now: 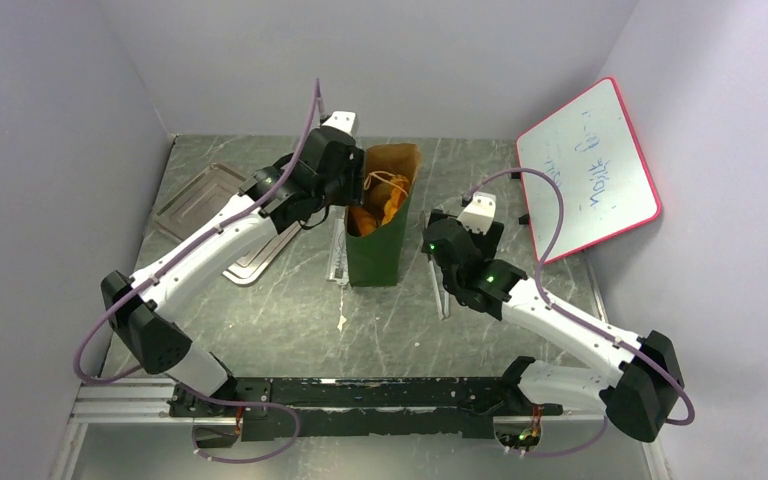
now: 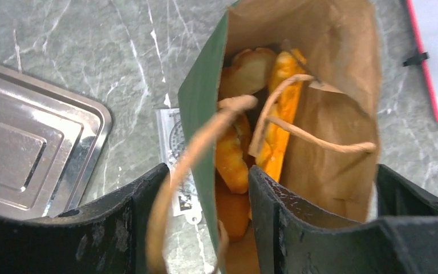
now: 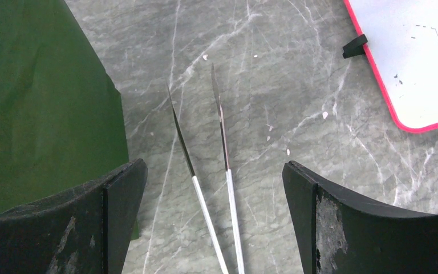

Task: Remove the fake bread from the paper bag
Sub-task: Pick up the paper bag from the center of the board.

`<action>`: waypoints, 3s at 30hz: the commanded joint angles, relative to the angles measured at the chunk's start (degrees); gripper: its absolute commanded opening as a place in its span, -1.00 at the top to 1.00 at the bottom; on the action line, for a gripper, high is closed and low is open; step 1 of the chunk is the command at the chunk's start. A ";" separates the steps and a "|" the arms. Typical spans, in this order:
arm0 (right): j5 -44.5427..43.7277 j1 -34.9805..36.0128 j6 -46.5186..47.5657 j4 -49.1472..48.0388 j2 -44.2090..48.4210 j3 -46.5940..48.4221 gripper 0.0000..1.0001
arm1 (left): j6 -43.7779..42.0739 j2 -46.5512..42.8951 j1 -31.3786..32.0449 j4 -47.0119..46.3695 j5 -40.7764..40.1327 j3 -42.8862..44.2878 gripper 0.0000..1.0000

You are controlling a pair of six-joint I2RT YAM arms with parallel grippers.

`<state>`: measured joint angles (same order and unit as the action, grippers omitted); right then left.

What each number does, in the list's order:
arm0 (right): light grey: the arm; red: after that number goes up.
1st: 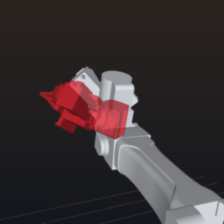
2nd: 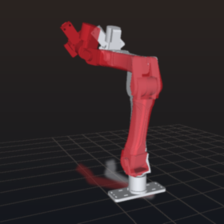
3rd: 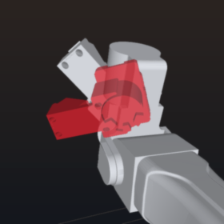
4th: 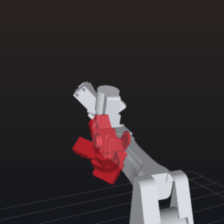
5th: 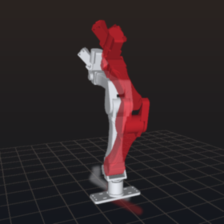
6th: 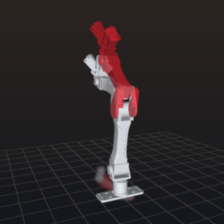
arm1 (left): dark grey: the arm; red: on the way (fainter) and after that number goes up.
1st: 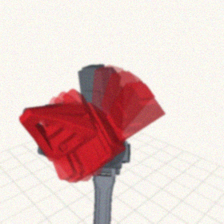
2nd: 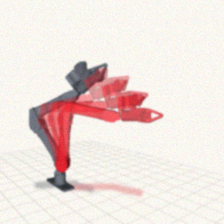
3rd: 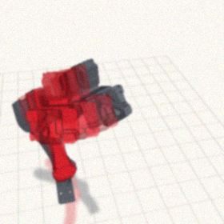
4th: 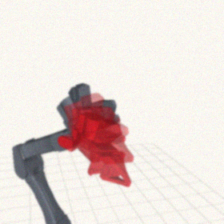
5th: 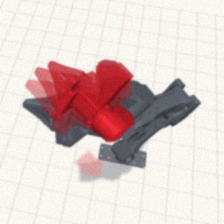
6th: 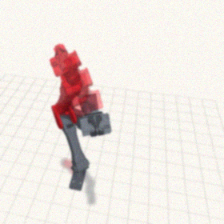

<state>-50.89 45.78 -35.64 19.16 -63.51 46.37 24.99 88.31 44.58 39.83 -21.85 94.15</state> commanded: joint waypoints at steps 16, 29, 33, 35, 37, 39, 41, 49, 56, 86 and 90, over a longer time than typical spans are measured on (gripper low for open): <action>-1.87 0.28 -0.26 -0.97 -1.01 0.96 -0.82 | -2.57 6.88 -5.29 -4.75 3.83 -3.01 0.86; -1.33 0.53 -1.16 -0.65 -1.78 1.24 -0.82 | -3.37 -0.78 -3.64 -14.89 -11.64 -15.13 0.86; -1.60 1.10 -1.69 -0.41 -2.77 1.69 -0.82 | -3.37 -3.55 -3.70 -16.23 -13.41 -18.17 0.86; -1.67 1.43 -2.01 -0.42 -3.13 1.79 -0.82 | -4.51 -5.75 -3.72 -18.50 -12.59 -20.35 0.86; -1.83 1.72 -2.43 -0.49 -3.57 1.92 -0.82 | -6.53 -8.09 -3.79 -23.40 -8.85 -22.56 0.86; -1.97 1.94 -2.97 -0.15 -3.93 2.20 -0.82 | -6.94 -8.61 -3.80 -25.89 -4.74 -22.76 0.86; -2.37 2.19 -3.52 0.51 -4.08 2.67 -0.82 | -6.28 -6.74 -3.81 -23.33 -2.82 -20.07 0.86; -3.83 3.99 -5.04 2.67 -3.52 3.35 -0.82 | 0.59 -9.43 -8.07 -25.88 8.69 -20.30 0.86; -5.75 5.95 -7.15 5.69 -2.78 4.14 -0.82 | 4.53 -6.84 -10.67 -26.46 17.11 -17.15 0.86; -9.66 8.54 -8.12 8.61 -4.51 7.07 -0.83 | 3.61 -7.49 -11.64 -30.16 19.05 -9.40 0.86; -9.73 8.85 -8.24 8.53 -4.61 7.23 -0.83 | 3.55 -8.52 -11.63 -31.81 19.10 -9.45 0.86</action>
<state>-58.54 53.98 -43.16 28.12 -67.88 51.99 29.32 82.96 33.43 14.74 -1.91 84.29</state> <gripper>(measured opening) 0.913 0.070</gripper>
